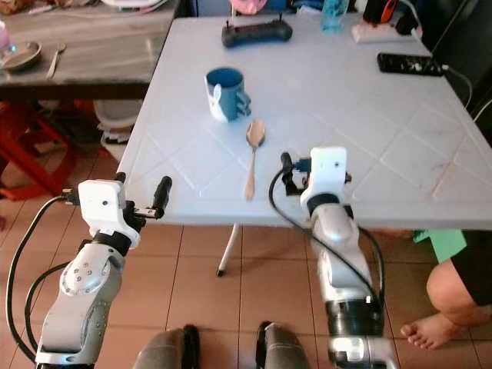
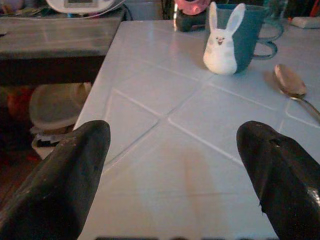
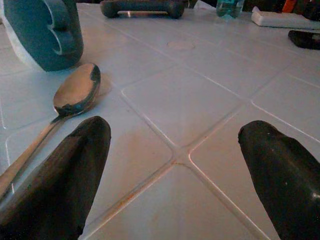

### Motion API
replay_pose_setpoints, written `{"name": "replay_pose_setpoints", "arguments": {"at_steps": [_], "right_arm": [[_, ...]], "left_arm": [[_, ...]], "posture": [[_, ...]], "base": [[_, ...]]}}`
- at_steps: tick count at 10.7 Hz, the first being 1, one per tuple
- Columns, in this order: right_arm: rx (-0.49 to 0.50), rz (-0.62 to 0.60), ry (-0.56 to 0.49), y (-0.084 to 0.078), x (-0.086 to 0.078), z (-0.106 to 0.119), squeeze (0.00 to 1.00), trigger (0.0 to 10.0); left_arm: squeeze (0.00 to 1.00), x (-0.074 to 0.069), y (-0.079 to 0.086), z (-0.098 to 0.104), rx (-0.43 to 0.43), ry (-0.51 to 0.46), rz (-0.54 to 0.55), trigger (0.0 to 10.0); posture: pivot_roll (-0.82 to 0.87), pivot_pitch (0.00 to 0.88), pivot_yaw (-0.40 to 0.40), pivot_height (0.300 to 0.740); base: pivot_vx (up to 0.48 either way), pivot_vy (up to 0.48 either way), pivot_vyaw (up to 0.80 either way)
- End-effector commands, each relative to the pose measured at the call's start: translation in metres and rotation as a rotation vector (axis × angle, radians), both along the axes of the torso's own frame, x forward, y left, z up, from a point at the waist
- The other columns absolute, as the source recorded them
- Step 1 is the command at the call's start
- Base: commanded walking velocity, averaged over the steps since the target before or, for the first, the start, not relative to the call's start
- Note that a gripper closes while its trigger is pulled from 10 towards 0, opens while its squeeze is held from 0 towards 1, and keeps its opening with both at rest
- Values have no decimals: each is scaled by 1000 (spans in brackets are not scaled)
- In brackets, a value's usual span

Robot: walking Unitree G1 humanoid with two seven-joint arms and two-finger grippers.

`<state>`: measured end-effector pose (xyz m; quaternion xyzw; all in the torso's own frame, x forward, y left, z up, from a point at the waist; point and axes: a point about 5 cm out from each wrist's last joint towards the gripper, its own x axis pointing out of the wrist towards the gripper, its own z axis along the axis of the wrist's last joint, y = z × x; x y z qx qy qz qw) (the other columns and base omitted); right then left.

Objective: Setting the table

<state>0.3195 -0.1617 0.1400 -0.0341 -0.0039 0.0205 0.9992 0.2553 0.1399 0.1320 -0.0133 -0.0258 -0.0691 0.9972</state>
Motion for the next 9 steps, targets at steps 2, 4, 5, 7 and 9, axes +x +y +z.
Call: {"name": "replay_pose_setpoints", "arguments": {"at_steps": [2, 4, 5, 7, 9], "right_arm": [[20, 12, -6, 2, 6, 5, 0, 10000], [64, 84, -10, 16, 20, 19, 0, 10000], [56, 98, -4, 21, 26, 23, 0, 10000], [101, 51, 70, 32, 34, 20, 0, 10000], [106, 52, 96, 45, 32, 17, 0, 10000]], "left_arm": [[0, -1, 6, -1, 22, 13, 28, 10000], [0, -1, 9, 0, 37, 20, 49, 10000], [0, -1, 9, -1, 39, 22, 46, 10000], [0, -2, 9, 0, 41, 27, 36, 10000], [0, -3, 10, 1, 40, 30, 32, 10000]], "posture": [[22, 184, 55, 740], [33, 194, 64, 740], [37, 195, 66, 740], [48, 202, 68, 740], [56, 209, 70, 740]], "base": [[0, 0, 0], [0, 0, 0], [0, 0, 0], [0, 0, 0], [0, 0, 0]]}}
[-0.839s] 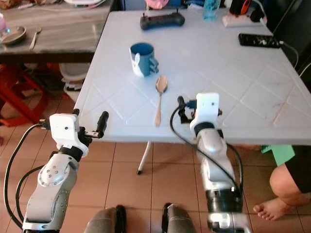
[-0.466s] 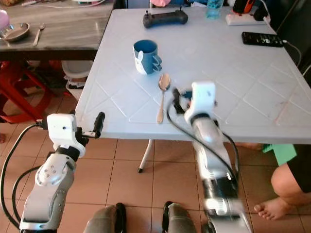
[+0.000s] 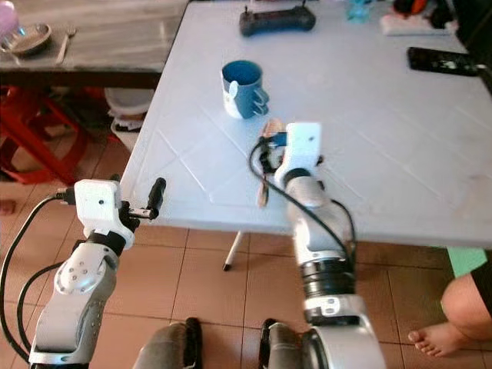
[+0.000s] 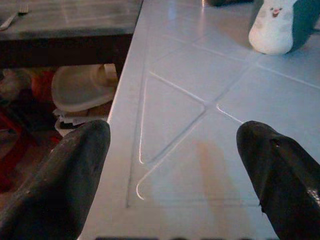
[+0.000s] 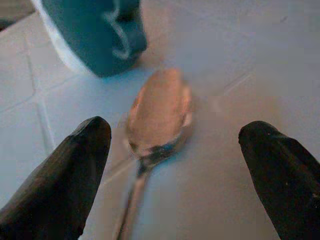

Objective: Setting the table

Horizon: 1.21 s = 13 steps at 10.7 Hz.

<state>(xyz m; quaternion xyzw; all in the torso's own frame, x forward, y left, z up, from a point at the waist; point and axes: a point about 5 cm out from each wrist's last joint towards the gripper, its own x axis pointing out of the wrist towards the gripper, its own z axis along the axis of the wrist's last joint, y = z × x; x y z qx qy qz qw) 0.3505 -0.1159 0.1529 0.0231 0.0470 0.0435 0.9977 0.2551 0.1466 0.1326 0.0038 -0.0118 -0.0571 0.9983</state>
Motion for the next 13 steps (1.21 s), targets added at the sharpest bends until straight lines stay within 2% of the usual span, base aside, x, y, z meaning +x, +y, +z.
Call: {"name": "replay_pose_setpoints", "arguments": {"at_steps": [1, 2, 3, 5, 6, 7, 8, 10, 11, 12, 13], "right_arm": [[-12, 5, 5, 7, -1, 1, 0, 10000], [1, 22, 17, 24, -3, 2, 0, 10000], [2, 32, 44, 30, -5, 0, 0, 10000], [-35, 31, 104, 33, -11, -7, 0, 10000], [-39, -30, 175, 23, -14, -18, 0, 1569], [-38, -52, 202, 18, -14, -22, 0, 0], [-65, -94, 217, 9, -13, -24, 0, 0], [-56, -109, 227, -2, -5, -23, 0, 2431], [-75, -108, 225, -5, -1, -21, 0, 10000], [-78, -116, 228, -7, 1, -23, 0, 10000], [-77, -126, 237, -10, 0, -25, 0, 6902]], "left_arm": [[0, -4, 3, 0, 7, 8, 5, 10000], [0, -5, 3, -2, 10, 15, 3, 10000], [0, -4, 4, -2, 10, 14, 3, 10000], [0, -5, 5, -2, 10, 15, 7, 10000], [0, -6, 4, -3, 4, 20, 4, 10000], [0, -6, 2, -3, 2, 21, 1, 10000], [0, -6, 2, -2, 0, 20, -3, 10000], [0, -5, 2, -2, 0, 20, -7, 10000], [0, -5, 2, -2, 0, 20, -9, 10000], [0, -5, 2, -2, 0, 21, -11, 10000], [0, -6, 2, -2, 0, 22, -10, 10000]], "posture": [[56, 210, 70, 740], [60, 210, 69, 740], [61, 210, 68, 740], [63, 212, 62, 740], [57, 216, 59, 740], [57, 218, 60, 740], [55, 219, 62, 740], [57, 221, 66, 740], [58, 222, 66, 740], [60, 222, 65, 740], [62, 223, 66, 740]], "base": [[0, 0, 0], [0, 0, 0], [0, 0, 0], [0, 0, 0], [0, 0, 0], [0, 0, 0], [0, 0, 0], [0, 0, 0], [0, 0, 0], [0, 0, 0], [0, 0, 0]]}}
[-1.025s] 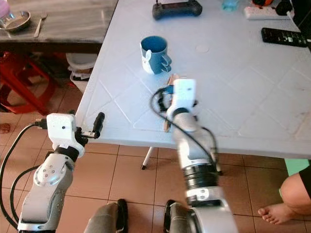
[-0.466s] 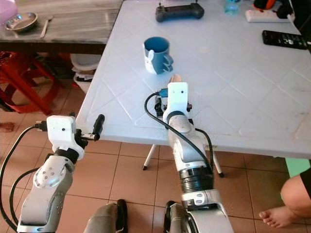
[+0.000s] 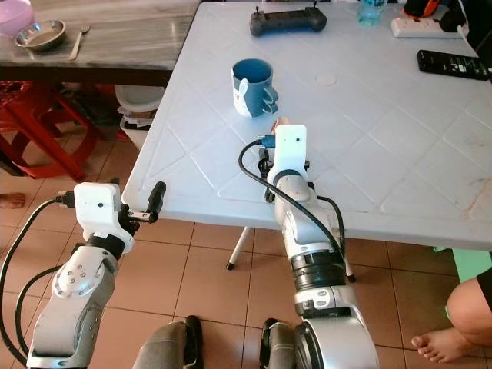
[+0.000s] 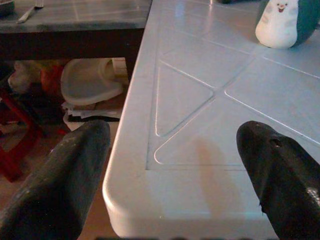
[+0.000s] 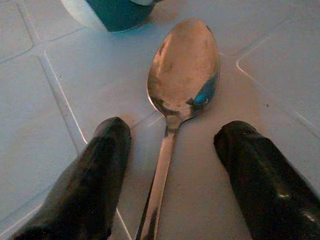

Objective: Setting the table

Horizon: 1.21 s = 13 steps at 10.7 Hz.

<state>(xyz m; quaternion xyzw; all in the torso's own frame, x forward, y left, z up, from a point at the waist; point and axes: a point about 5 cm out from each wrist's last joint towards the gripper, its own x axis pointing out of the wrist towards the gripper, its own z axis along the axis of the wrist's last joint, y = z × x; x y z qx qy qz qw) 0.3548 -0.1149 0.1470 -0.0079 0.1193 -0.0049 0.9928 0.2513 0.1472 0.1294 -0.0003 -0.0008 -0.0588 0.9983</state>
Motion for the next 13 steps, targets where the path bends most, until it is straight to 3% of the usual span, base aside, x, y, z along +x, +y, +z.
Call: {"name": "replay_pose_setpoints", "arguments": {"at_steps": [1, 6, 9, 13], "right_arm": [[6, -49, 103, -12, -5, -23, 0, 0], [37, -92, 178, -22, -22, -51, 0, 0], [38, -98, 183, -23, -27, -54, 0, 0], [55, -104, 209, -33, -51, -64, 0, 0]], "left_arm": [[0, -2, 2, 1, 7, 1, -6, 10000], [0, -2, 2, 1, 8, 4, -9, 10000], [0, -1, 2, 1, 8, 3, -12, 10000], [0, -4, -3, -5, -9, 23, -13, 10000]], "posture": [[64, 225, 64, 740], [61, 229, 68, 740], [58, 225, 69, 740], [39, 207, 68, 740]], "base": [[0, 0, 0], [0, 0, 0], [0, 0, 0], [0, 0, 0]]}}
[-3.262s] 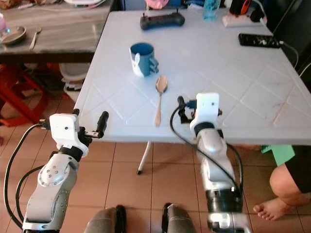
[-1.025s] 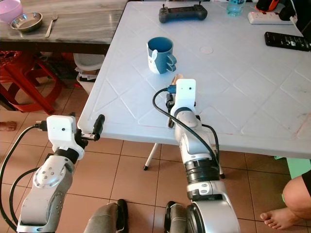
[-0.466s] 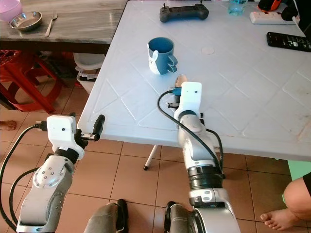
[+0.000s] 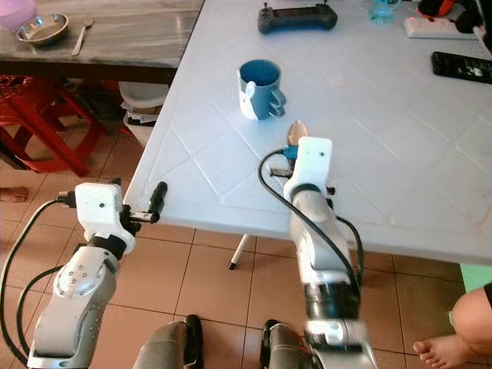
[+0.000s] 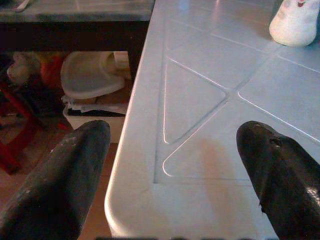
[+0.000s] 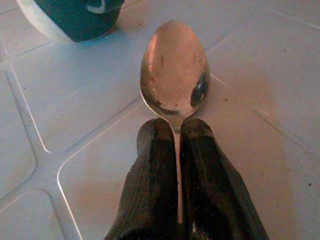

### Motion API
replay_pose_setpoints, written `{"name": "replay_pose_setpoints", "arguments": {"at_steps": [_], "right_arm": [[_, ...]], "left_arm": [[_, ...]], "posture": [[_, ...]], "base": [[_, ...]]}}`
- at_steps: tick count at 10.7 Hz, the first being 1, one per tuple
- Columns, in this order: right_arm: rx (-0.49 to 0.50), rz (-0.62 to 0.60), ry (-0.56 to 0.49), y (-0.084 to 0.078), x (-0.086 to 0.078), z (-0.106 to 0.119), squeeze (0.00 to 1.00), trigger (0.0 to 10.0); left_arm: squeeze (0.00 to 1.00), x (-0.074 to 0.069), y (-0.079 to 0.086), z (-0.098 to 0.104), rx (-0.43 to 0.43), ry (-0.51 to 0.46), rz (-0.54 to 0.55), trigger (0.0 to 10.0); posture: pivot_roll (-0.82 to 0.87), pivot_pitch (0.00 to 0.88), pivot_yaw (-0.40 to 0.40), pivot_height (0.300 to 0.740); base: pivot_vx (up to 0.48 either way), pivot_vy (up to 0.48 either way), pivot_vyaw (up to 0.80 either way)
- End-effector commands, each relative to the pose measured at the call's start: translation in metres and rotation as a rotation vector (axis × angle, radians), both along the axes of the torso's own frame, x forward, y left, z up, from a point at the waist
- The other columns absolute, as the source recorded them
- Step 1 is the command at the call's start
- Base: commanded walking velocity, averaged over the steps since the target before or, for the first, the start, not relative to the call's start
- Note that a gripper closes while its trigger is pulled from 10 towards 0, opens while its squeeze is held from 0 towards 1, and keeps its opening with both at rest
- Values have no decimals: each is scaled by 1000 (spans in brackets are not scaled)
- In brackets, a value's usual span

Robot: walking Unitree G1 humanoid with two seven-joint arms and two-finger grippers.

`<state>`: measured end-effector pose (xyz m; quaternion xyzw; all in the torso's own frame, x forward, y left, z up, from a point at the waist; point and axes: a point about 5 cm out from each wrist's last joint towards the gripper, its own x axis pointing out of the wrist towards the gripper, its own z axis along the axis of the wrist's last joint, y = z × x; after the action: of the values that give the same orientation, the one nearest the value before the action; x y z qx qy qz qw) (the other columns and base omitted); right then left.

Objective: Setting the table

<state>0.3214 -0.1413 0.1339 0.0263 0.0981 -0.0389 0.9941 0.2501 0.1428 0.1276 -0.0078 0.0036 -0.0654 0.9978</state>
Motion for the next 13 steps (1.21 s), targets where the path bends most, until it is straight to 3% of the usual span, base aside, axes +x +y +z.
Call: {"name": "replay_pose_setpoints", "arguments": {"at_steps": [1, 3, 6, 9, 13], "right_arm": [[3, -19, 258, -9, -23, -53, 0, 0], [58, 49, 207, -3, -27, -46, 0, 0], [112, 193, 132, 19, -27, -31, 0, 0], [122, 216, 120, 23, -23, -27, 0, 0], [63, 277, -91, 30, -10, 6, 0, 0]], "left_arm": [[0, -3, 0, -6, -4, 21, -1, 10000], [0, 0, -1, -7, -21, 30, 0, 10000], [0, 6, 0, -5, -10, 16, 4, 10000], [0, 8, -1, -4, -5, 6, 0, 10000], [0, 11, -3, -1, 10, -27, -6, 10000]], "posture": [[35, 205, 69, 740], [28, 192, 69, 740], [24, 182, 67, 740], [22, 177, 64, 740], [16, 167, 60, 740]], "base": [[0, 0, 0], [0, 0, 0], [0, 459, 0], [0, 480, 0], [0, 466, 0]]}}
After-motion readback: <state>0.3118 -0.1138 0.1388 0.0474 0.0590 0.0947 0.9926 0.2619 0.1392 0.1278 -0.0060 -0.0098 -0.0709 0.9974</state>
